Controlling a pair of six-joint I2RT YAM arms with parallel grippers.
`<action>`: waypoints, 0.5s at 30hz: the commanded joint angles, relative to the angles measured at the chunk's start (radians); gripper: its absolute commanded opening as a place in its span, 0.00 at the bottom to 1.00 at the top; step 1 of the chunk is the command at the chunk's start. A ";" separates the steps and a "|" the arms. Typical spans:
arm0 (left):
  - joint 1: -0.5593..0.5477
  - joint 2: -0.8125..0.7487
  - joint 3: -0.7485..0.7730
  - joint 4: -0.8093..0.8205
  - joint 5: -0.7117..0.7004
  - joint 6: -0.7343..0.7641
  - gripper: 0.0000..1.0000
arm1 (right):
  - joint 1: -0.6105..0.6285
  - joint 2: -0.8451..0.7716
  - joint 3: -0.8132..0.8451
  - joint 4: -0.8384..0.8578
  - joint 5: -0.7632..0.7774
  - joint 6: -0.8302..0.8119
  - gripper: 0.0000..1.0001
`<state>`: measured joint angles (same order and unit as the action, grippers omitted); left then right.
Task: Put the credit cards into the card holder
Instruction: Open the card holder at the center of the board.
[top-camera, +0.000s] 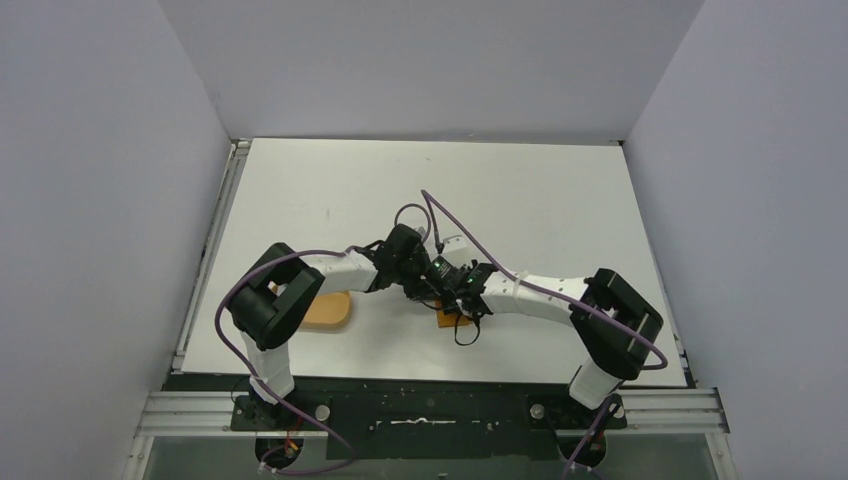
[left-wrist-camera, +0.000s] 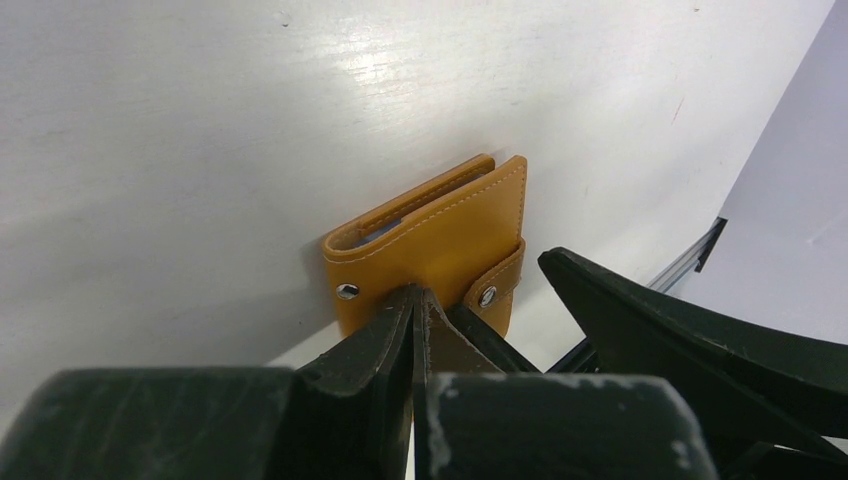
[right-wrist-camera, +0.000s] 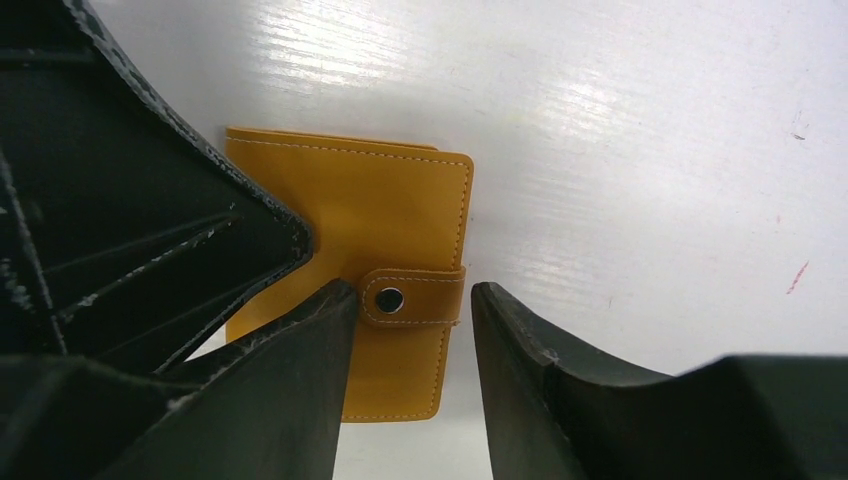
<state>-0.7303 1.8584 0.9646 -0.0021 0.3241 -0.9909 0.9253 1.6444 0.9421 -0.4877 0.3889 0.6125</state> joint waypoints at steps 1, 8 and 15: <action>0.003 0.057 -0.027 -0.084 -0.097 0.047 0.00 | 0.006 0.025 0.040 -0.041 0.091 -0.008 0.45; 0.003 0.059 -0.023 -0.097 -0.099 0.055 0.00 | 0.009 0.017 0.038 -0.047 0.105 -0.005 0.34; 0.004 0.063 -0.020 -0.100 -0.097 0.058 0.00 | 0.012 0.014 0.037 -0.047 0.104 -0.006 0.17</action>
<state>-0.7311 1.8629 0.9649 0.0101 0.3267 -0.9874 0.9386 1.6627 0.9581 -0.4931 0.4110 0.6159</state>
